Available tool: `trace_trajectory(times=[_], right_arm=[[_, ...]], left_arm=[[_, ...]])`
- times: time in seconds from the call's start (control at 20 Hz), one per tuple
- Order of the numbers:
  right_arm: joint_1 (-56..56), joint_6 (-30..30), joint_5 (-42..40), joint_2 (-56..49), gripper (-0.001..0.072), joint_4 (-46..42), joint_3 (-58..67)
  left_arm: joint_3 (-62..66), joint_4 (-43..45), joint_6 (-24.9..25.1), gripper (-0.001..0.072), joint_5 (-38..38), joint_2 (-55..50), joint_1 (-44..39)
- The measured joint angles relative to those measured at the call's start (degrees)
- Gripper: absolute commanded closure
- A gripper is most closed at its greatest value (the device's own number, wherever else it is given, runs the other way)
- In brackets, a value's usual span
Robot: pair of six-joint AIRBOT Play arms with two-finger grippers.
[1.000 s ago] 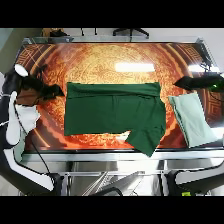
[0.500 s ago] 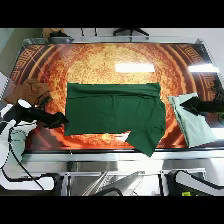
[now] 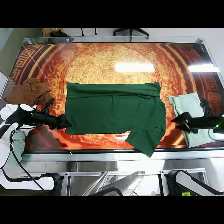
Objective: Fold the shirts.
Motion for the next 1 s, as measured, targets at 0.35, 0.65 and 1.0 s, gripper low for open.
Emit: trace_trajectory(times=[0.35,0.65,1.0], right_arm=[[2.3,-1.9,-5.6,-1.1,0.0169,2.3,-13.0],[9.4,-7.1,-9.0,-6.2,0.0649,9.1,-15.8],[11.7,-6.2,-7.7,-2.6,0.0695,9.6,-11.6]], left_arm=[[0.0,-0.9,1.0,0.0698,0.1,0.0,0.0],[0.0,-1.2,1.2,0.0699,0.8,0.0,0.1],[-0.3,2.6,-2.1,0.0701,-0.1,4.3,5.4]])
